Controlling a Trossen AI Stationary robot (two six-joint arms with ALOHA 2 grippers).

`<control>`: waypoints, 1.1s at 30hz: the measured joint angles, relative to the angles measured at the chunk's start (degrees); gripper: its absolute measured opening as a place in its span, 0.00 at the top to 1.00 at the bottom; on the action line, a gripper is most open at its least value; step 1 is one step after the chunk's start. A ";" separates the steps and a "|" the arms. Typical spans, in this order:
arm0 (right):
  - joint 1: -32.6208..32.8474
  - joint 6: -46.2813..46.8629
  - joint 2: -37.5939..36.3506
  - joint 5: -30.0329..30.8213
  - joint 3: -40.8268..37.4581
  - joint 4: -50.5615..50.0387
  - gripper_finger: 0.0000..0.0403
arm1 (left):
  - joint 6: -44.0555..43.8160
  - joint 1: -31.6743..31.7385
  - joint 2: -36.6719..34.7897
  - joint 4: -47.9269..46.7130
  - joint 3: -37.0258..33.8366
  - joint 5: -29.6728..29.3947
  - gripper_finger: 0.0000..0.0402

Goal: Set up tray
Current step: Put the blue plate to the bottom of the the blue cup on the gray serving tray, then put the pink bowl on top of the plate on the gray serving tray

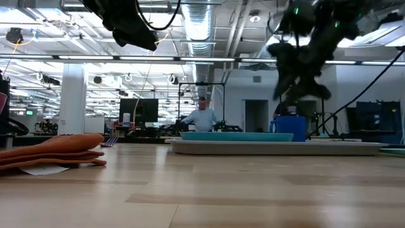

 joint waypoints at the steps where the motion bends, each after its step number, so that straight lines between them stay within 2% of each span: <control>1: 0.49 -1.12 -1.11 0.03 0.93 0.10 0.67 | -0.52 0.00 0.00 -0.15 0.00 0.01 0.58; 4: 2.05 -4.43 -4.70 0.10 2.63 -0.02 0.66 | -3.83 0.00 0.00 -1.86 0.00 -0.54 0.58; 7: 4.44 -7.67 -7.84 0.60 3.21 0.07 0.66 | -9.16 0.00 0.00 -5.88 0.00 -4.54 0.58; 11: 8.21 -12.33 -10.16 4.22 3.21 -0.62 0.67 | -17.64 0.02 0.00 -12.21 0.00 -7.60 0.58; 13: 10.31 -13.37 -10.44 7.03 3.19 -0.77 0.67 | -21.01 0.00 0.00 -15.92 0.00 -4.81 0.58; 16: 14.27 -13.53 -10.09 14.11 2.99 -0.42 0.67 | -21.39 -0.50 0.00 -22.62 0.02 5.64 0.58; 18: 16.96 -13.55 -8.75 20.75 2.63 0.04 0.67 | -26.30 -1.91 0.03 -26.28 0.00 11.10 0.58; 21: 20.22 -13.65 -5.64 29.29 2.58 0.09 0.67 | -33.97 -5.03 0.45 -27.43 0.00 17.77 0.58; 23: 21.65 -14.72 -3.27 31.67 2.58 -0.02 0.67 | -37.25 -7.47 0.39 -27.20 0.34 20.77 0.58; 28: 23.87 -14.46 3.49 31.71 2.60 0.51 0.67 | -48.43 -13.90 2.43 -29.88 4.41 22.30 0.60; 33: 23.47 -23.12 7.47 31.29 5.50 0.52 0.67 | -58.06 -21.45 8.13 -33.46 8.54 20.16 0.67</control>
